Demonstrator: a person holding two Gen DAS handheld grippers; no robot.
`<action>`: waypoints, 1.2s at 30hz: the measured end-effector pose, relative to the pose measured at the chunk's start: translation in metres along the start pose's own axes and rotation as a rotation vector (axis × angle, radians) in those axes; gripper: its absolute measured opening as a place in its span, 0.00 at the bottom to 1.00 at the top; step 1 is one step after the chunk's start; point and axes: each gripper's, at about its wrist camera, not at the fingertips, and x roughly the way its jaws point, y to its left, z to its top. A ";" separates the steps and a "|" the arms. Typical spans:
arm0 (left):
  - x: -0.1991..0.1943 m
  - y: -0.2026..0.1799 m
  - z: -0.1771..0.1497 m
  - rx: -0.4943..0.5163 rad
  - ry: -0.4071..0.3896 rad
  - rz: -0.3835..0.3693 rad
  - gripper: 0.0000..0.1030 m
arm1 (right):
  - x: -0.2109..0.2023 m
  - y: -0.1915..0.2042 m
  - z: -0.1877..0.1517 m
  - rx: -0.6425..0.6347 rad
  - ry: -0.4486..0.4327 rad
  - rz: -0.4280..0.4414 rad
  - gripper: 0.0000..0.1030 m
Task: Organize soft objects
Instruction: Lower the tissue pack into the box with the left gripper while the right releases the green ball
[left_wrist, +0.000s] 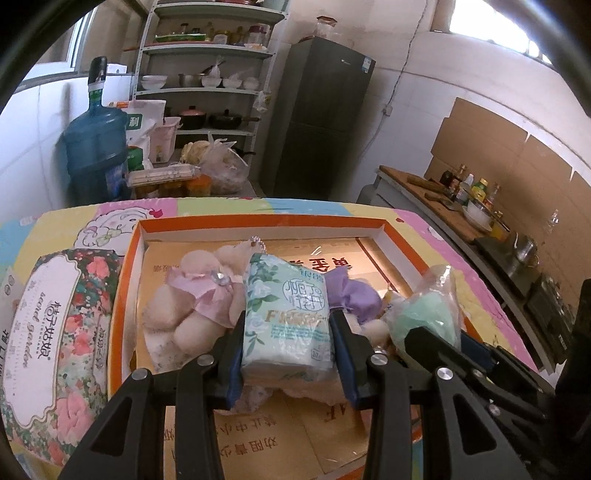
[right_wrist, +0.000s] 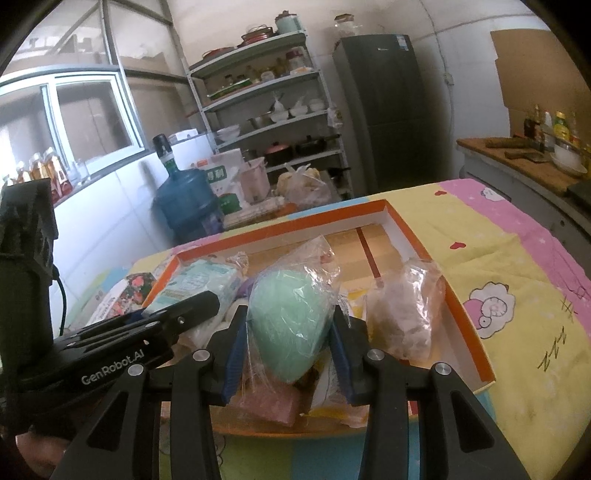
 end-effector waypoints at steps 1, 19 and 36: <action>0.001 0.001 0.000 -0.003 0.000 0.001 0.41 | 0.000 0.000 0.000 -0.001 0.000 0.002 0.42; -0.014 0.011 0.003 -0.065 -0.033 -0.035 0.65 | -0.003 -0.004 -0.002 0.029 -0.021 0.017 0.64; -0.040 0.006 -0.003 -0.040 -0.058 0.001 0.72 | -0.031 0.000 -0.005 0.050 -0.074 0.008 0.64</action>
